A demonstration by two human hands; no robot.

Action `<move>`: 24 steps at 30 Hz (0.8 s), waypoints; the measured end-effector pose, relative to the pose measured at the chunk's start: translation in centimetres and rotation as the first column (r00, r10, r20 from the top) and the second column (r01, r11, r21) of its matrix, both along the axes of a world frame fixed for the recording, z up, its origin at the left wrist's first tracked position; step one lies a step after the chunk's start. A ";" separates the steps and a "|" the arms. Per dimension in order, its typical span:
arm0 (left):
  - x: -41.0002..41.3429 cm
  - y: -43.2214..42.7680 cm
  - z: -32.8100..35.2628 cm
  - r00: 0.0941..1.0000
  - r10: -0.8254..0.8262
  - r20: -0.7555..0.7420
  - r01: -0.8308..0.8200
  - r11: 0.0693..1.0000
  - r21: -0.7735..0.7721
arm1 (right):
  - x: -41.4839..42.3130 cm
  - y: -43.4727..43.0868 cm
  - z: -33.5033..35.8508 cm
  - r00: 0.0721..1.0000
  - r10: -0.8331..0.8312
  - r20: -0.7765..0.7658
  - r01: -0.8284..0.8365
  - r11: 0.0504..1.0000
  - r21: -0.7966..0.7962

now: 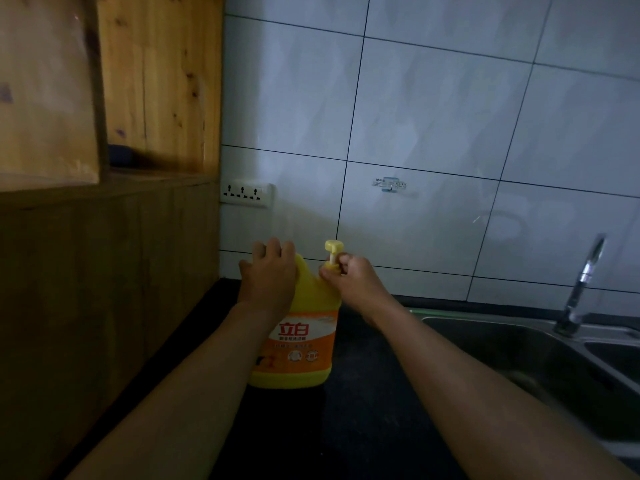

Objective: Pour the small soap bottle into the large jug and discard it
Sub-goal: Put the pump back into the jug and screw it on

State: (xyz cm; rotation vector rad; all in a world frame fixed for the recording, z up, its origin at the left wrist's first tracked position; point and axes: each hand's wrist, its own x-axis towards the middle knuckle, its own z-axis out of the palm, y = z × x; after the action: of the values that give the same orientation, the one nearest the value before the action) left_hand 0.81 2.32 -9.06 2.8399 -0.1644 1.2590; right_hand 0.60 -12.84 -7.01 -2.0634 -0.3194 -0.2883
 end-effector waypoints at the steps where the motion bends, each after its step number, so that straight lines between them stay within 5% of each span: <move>1: -0.1 0.0 0.1 1.000 -0.009 0.016 0.009 1.000 -0.005 | 0.0 0.0 -0.1 1.000 -0.016 0.021 0.015 1.000 0.009; 13: 0.8 -0.1 -0.5 0.991 0.059 0.120 -0.066 0.997 0.051 | 0.3 2.6 -2.3 0.882 -0.323 0.343 0.317 0.946 0.074; 19: 1.2 0.1 -0.7 0.994 0.011 0.107 -0.017 0.998 0.054 | 0.3 3.7 -2.5 0.861 -0.403 0.311 0.391 0.915 0.102; 24: 0.9 0.3 -0.7 0.994 -0.010 0.108 0.006 0.999 0.036 | -0.8 1.1 -1.3 0.978 -0.181 0.103 0.168 0.978 0.123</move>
State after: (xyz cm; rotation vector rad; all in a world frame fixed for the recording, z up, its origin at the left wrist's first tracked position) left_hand 1.69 2.59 -9.72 2.7977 -0.2020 1.4238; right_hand -0.17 -11.69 -8.32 -1.9685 -0.1854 -0.5204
